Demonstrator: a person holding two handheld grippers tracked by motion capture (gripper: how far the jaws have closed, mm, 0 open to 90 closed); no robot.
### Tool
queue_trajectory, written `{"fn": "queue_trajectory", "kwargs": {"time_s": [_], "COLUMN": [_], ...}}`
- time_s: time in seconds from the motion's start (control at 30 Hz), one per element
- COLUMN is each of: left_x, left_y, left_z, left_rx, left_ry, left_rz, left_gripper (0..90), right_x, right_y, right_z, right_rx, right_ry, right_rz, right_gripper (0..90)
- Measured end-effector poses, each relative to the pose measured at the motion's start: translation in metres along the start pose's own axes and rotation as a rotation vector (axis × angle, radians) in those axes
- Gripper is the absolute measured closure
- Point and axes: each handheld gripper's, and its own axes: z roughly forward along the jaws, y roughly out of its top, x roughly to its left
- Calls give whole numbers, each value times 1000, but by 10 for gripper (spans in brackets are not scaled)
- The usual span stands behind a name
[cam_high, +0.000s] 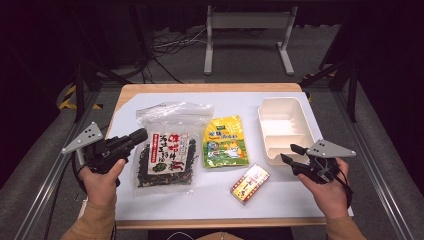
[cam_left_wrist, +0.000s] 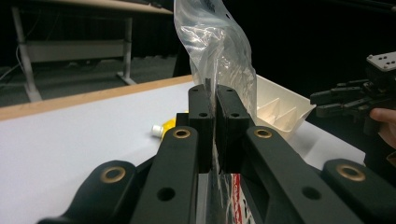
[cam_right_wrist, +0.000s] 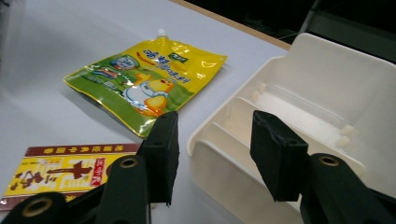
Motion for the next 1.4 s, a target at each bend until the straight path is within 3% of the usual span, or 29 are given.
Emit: {"fn": "queue_trajectory", "kwargs": {"time_s": [0.2,0.23,0.4,0.6,1.0,1.4], "left_x": [-5,-5,-9,-13,-15,-16], "left_y": [6,6,9,10,9,7], "left_z": [-2,-2,1,6,14,15], "left_rx": [-36,-36,-42,-35,-30,-34], "left_ry": [-32,-32,-52,-68,-96,-118], "left_rz": [17,17,30,30,26,22], "left_gripper": [865,865,864,865,864,863], "right_x": [10,10,19,30,53,69], "right_y": [11,11,21,37,76,101], "right_z": [1,1,6,13,38,63], "right_rx": [-19,-19,-39,-49,-36,-21], "right_ry": [63,63,151,215,339,433], "right_rz": [-10,-10,0,-29,-85,-89], "right_gripper": [518,518,504,468,398,366]}}
